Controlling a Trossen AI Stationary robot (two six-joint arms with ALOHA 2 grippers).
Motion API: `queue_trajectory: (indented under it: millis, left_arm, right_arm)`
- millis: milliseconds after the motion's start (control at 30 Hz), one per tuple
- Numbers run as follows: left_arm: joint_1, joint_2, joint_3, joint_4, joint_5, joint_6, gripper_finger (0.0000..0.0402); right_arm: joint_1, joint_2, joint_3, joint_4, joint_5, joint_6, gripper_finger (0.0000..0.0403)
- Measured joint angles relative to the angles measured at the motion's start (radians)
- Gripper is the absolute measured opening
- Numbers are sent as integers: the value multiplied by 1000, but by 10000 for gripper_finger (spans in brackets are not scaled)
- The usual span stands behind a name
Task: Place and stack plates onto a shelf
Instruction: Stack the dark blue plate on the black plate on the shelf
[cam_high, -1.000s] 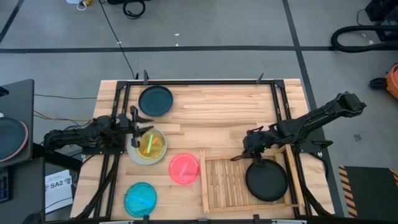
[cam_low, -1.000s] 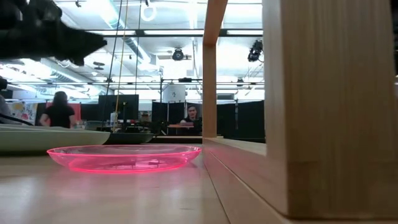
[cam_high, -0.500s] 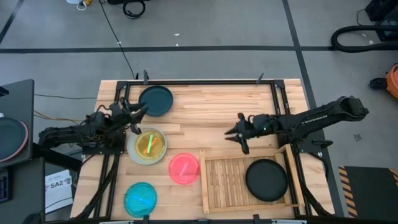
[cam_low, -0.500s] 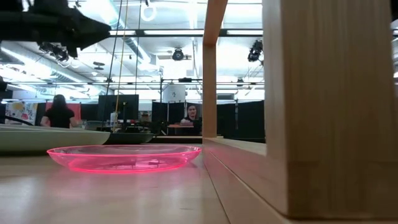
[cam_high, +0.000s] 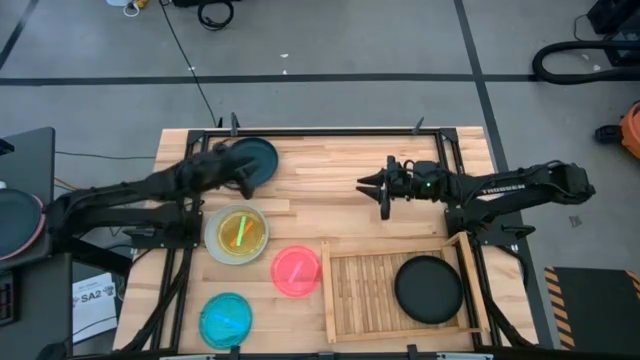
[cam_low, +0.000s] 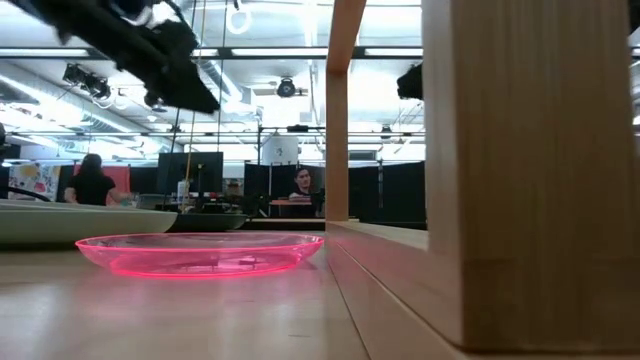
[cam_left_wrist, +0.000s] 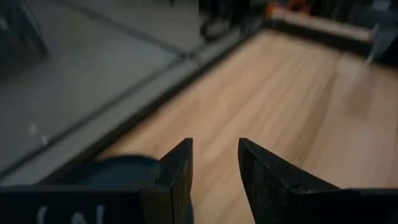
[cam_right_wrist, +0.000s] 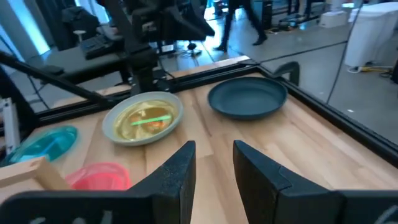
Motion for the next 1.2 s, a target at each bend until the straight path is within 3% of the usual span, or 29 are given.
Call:
queue_trajectory:
  millis: [200, 500, 1200]
  left_arm:
    - [102, 227, 97, -121, 151, -1, 135]
    - [180, 458, 124, -139, 240, 1, 135]
    - [180, 609, 124, -141, 243, 2, 135]
  right_arm:
    - [-26, 0, 0, 0, 0, 0, 113]
    - [-29, 0, 0, 0, -1, 0, 113]
    - [-29, 0, 0, -2, -3, 0, 113]
